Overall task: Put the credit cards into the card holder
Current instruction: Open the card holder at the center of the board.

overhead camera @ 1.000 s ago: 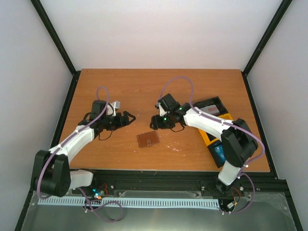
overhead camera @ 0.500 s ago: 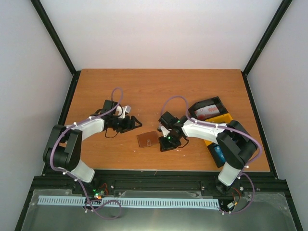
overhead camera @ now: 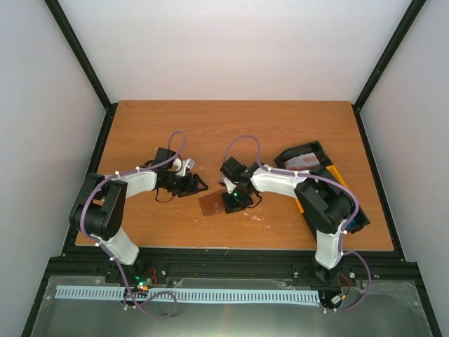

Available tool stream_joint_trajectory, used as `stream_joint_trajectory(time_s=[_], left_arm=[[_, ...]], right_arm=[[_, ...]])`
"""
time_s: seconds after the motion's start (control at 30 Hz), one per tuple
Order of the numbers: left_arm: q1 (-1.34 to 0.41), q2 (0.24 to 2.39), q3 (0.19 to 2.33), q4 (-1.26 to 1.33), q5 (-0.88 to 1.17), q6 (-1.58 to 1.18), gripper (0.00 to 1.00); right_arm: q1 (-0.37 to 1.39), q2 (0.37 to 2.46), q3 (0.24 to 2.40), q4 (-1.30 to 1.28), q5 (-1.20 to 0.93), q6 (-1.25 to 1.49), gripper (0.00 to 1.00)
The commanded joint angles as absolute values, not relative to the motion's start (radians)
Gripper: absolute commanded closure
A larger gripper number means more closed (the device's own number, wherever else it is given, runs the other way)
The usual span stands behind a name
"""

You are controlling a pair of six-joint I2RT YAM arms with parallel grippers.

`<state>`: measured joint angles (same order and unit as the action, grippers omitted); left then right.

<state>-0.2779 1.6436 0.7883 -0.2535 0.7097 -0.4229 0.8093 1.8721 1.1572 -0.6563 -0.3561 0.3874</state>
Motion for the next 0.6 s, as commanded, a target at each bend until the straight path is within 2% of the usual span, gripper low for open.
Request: stream_joint_trajectory(time_s=[0.0,0.13,0.4,0.57], left_arm=[[-0.289,1.647,0.801,-0.267,0.694,-0.389,0.39],[-0.288,1.638,0.778,-0.254,0.642,-0.412,0.41],[-0.288,1.634,0.739,-0.243,0.571,-0.493,0.52],[-0.288,1.611,0.695,-0.217,0.533,-0.595,0.52]], right_arm=[[0.815,1.932,1.242,-0.644,-0.262,0.378,0.87],[0.806,2.012,1.349,-0.644,-0.199,0.393,0.87],[0.792,2.108,1.537,-0.668,-0.137,0.406,0.83],[0.806,2.007,1.467,-0.672,-0.041,0.466,0.70]])
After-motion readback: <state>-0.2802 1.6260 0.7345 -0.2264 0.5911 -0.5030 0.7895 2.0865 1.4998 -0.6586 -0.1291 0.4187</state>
